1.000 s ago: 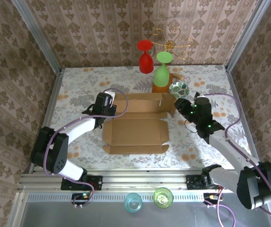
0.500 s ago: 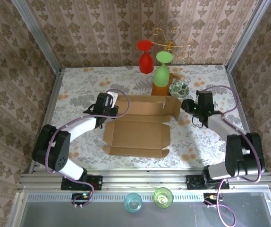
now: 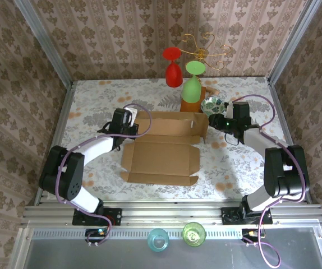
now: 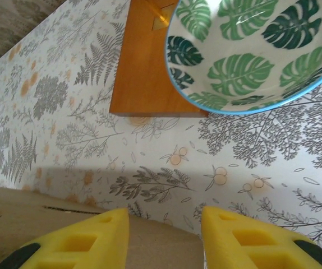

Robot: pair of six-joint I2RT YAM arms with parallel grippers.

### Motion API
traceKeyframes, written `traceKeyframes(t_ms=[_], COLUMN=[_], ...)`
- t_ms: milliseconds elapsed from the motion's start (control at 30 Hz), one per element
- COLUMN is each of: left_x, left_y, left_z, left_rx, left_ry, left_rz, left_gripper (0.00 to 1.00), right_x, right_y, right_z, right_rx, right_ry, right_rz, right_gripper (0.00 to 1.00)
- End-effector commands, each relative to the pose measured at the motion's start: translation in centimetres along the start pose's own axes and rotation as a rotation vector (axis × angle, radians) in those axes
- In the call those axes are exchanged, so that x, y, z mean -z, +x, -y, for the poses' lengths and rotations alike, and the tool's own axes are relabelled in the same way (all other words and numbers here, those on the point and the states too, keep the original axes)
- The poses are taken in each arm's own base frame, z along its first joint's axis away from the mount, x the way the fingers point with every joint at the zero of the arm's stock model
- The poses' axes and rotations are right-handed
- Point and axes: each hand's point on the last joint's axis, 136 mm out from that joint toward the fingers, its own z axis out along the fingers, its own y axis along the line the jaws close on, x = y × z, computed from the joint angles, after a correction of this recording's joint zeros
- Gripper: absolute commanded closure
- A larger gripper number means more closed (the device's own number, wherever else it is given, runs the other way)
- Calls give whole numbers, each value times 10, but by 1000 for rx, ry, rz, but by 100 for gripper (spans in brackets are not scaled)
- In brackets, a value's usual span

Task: Fold the paper box

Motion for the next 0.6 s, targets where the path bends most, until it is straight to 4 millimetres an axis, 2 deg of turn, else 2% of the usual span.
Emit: traceKeyframes(t_ms=[0,300,567], left_x=[-4,-5,-5], left_y=[-3,-4,-3], left_z=[-5,-5,-4], left_rx=[21,28,21], left_ry=[-16,-22,-18], left_rz=[-7,-10,-16], left_gripper=[100,100,100], right_x=[8,17,10], right_y=[9,30,45], right_z=[-18,-27,-35], right_rx=[63,150,257], right_ry=[-55,-56,-54], right_rz=[-19,-55,-116], right_gripper=[60,60,61])
